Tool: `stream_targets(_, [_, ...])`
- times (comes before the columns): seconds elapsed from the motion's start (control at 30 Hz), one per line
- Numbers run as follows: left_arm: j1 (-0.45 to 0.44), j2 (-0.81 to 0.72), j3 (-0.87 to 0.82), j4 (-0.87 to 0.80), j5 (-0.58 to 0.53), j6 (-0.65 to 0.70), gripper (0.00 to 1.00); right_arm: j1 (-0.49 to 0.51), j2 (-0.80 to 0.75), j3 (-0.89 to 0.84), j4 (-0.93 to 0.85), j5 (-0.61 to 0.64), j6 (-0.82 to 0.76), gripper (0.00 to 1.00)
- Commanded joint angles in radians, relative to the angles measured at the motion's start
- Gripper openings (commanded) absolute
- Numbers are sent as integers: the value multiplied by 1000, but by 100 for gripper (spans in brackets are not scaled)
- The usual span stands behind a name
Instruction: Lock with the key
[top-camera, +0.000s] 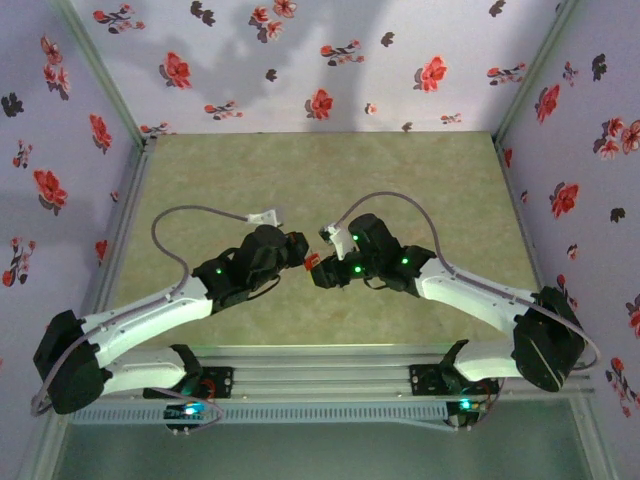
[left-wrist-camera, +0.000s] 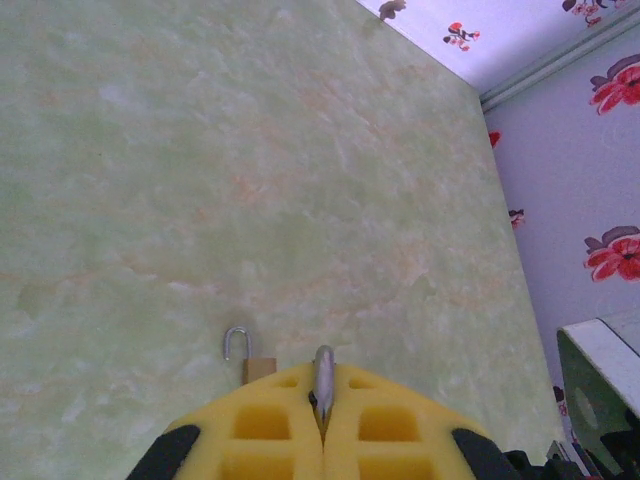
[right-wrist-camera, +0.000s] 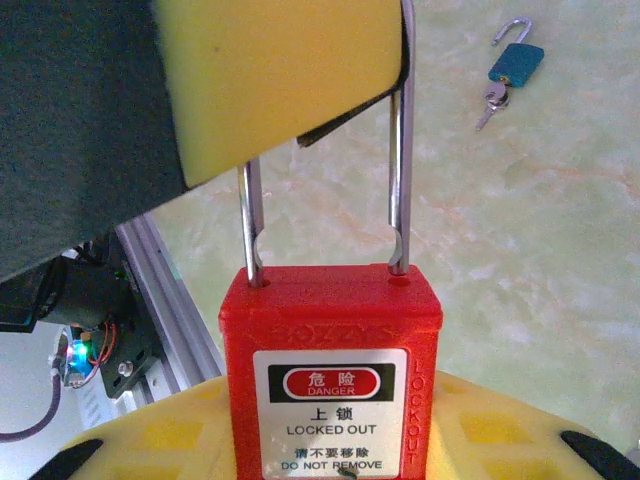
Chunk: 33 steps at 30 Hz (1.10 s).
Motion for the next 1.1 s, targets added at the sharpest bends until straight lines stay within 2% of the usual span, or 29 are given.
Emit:
stream_targets(0.0, [-7,-37,-18,-14,-60,-2,0,0,-28,-11,14,38,-9,12])
stream_targets(0.43, [-7,-53,-16,-26,-60,-11,0,-1,-34,-15,13,82,-7,19])
stream_targets(0.5, [-8,-53,-17,-23,-48,-7,0,-1,-36,-18,14,103,-4,17])
stream_targets(0.6, [-8,-55,-16,-23,-31,-13,0,-1,-45,-27,25,160,0,0])
stream_targets(0.87, [-30,-58,-26,2,28,-13,0,84,-104,-101,122,425,-60,0])
stream_targets(1.07, [-59,-111,-68,50,33,64,0,96,-129,-165,231,491,-78,0])
